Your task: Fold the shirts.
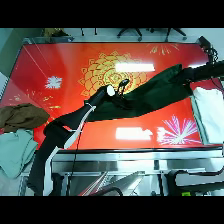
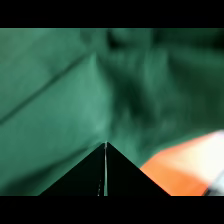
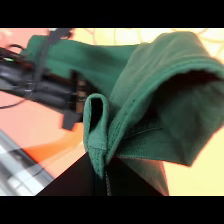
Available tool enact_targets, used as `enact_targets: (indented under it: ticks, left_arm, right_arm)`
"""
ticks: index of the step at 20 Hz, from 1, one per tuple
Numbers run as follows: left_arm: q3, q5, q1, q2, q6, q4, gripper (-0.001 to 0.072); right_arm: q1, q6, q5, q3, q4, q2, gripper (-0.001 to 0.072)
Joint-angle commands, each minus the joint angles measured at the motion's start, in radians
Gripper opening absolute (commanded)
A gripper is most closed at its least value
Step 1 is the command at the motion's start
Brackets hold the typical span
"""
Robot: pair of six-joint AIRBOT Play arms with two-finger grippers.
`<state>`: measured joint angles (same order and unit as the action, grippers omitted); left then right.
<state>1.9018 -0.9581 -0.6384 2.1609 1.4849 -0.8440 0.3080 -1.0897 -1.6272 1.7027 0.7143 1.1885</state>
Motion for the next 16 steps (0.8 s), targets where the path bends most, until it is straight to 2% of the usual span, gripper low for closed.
enact_targets:
  ticks: [1,3,5,9,11,16]
  left_arm:
    - [0.001,0.108,-0.015,0.037,-0.01,0.166,0.0012]
    - [0.002,0.031,0.013,0.008,-0.066,0.204,0.0011]
    - [0.002,-0.104,0.075,-0.062,-0.111,0.235,0.0011]
    - [0.006,-0.396,0.288,-0.304,-0.199,0.361,0.0011]
    - [0.006,-0.465,0.407,-0.441,-0.202,0.403,0.0011]
    - [0.005,-0.499,0.643,-0.691,-0.245,0.392,0.0012]
  right_arm:
    - [-0.001,-0.038,-0.038,0.013,-0.012,-0.012,0.0022]
    - [-0.001,-0.052,-0.038,0.013,-0.012,-0.012,0.0022]
    - [-0.013,-0.072,-0.038,0.013,-0.012,-0.012,0.0023]
    - [-0.138,-0.126,0.045,0.013,-0.012,-0.011,0.0022]
    - [-0.263,-0.164,0.168,0.013,-0.012,-0.001,0.0023]
    - [-0.712,-0.249,0.601,0.013,-0.011,0.152,0.0023]
